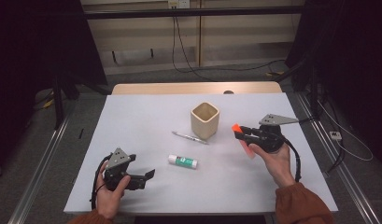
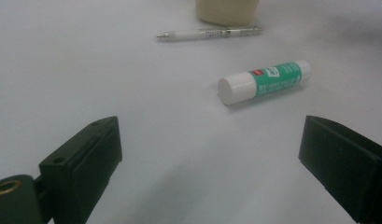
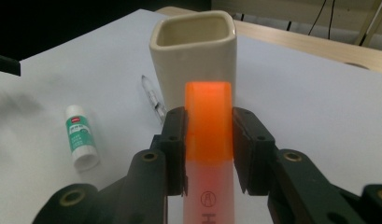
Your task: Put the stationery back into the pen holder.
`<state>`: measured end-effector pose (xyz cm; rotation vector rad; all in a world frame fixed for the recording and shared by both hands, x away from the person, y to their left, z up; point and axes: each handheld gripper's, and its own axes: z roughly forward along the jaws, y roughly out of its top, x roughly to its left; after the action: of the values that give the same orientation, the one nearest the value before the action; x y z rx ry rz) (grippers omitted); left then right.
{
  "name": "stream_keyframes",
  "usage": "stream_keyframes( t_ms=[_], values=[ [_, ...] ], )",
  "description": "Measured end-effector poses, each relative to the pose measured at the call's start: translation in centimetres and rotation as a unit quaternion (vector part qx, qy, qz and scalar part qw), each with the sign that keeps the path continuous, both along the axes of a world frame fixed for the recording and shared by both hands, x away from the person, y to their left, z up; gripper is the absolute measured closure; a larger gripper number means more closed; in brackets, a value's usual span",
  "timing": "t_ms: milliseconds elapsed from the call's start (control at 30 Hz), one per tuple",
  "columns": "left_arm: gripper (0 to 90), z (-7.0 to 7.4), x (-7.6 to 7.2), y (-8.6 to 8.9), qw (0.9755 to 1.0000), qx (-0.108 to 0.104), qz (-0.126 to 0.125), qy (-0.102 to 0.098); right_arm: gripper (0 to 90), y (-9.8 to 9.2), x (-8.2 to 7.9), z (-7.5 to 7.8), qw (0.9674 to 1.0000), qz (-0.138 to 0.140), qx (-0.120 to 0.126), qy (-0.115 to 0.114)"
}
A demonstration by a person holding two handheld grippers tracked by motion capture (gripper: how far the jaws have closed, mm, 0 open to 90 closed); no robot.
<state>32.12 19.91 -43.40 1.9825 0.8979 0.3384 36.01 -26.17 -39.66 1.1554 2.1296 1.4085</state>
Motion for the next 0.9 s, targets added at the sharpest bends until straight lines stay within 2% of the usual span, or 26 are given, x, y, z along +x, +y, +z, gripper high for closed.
stream_keyframes(
  t_ms=[100,267,533,900],
  values=[
    [5.9,0.0,0.0,0.0,1.0,-0.001,0.0,0.001,67.9,0.3,-0.1,0.3,0.9996,0.005,0.015,-0.023],
    [6.0,0.1,-0.1,0.0,1.0,-0.006,0.0,-0.004,67.9,0.8,0.0,0.7,0.9985,0.01,0.032,-0.043],
    [6.0,0.2,-0.1,0.1,1.0,-0.004,0.003,-0.008,67.9,2.2,0.9,1.5,0.9965,0.032,0.052,-0.058],
    [6.0,0.1,-0.1,0.0,0.9999,-0.01,0.0,-0.004,67.9,3.2,2.6,3.6,0.9928,0.034,0.072,-0.09]
  ],
)
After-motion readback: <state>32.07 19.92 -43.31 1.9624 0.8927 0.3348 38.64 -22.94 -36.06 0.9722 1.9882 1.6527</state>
